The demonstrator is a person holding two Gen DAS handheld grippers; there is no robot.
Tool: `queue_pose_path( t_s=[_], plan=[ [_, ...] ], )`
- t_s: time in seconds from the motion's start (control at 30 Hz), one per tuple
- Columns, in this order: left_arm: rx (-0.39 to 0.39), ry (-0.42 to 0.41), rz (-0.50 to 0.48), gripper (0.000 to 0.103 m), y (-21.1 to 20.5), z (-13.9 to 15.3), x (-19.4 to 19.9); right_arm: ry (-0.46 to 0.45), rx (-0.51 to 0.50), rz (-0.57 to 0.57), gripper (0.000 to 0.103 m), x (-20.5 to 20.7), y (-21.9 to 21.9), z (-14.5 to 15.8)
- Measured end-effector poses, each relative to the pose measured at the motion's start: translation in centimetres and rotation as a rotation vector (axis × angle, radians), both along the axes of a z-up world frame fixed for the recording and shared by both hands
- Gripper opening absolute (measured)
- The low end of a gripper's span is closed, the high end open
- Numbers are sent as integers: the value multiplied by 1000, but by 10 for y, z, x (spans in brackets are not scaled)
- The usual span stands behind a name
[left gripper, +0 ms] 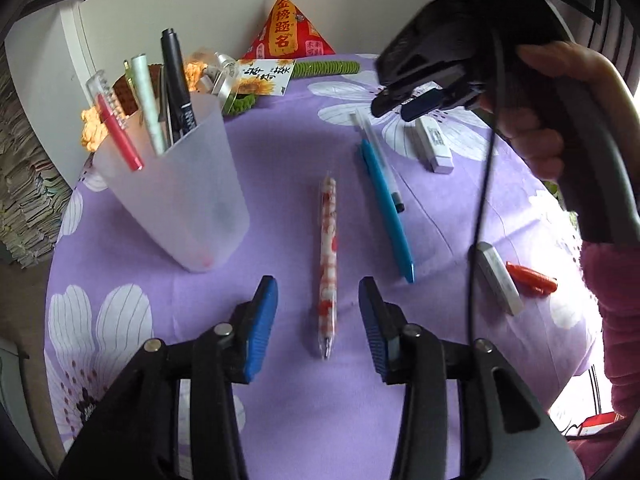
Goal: Organize stationery
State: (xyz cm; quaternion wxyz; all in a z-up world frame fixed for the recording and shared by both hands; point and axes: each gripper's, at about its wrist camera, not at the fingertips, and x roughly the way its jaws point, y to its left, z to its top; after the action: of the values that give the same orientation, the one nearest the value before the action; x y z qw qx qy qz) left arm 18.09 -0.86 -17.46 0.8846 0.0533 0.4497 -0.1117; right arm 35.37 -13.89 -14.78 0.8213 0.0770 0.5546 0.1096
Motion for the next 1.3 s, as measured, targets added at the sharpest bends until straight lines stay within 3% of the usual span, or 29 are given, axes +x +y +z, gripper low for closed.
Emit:
queue_pose_path(
  t_s=[0.4, 0.43, 0.47, 0.57, 0.77, 1.0, 1.07, 1.3],
  plan=[
    [-15, 6, -13, 40, -3, -6, 23, 33, -92, -2, 29, 37, 31, -20],
    [-14, 3, -15, 40, -4, -5, 26, 23, -109, 5, 26, 37, 34, -18],
    [-14, 1, -18, 40, -5, -4, 27, 22, -124, 18, 14, 37, 37, -18],
    [-15, 2, -12, 40, -6, -4, 36, 19, -91, 47, 13, 33, 39, -15],
    [-18, 11, -10, 40, -9, -3, 46, -102, -9, 37, 13, -10, 2, 30],
    [49, 24, -2, 39, -20, -11, 72, -206, 84, 38, 13, -75, -37, 64],
    [62, 37, 5, 23, -20, -14, 79, -224, 100, 39, 13, -89, -43, 69],
    [92, 40, 9, 19, -31, -12, 90, -266, 111, 44, 13, -111, -54, 82]
  ],
)
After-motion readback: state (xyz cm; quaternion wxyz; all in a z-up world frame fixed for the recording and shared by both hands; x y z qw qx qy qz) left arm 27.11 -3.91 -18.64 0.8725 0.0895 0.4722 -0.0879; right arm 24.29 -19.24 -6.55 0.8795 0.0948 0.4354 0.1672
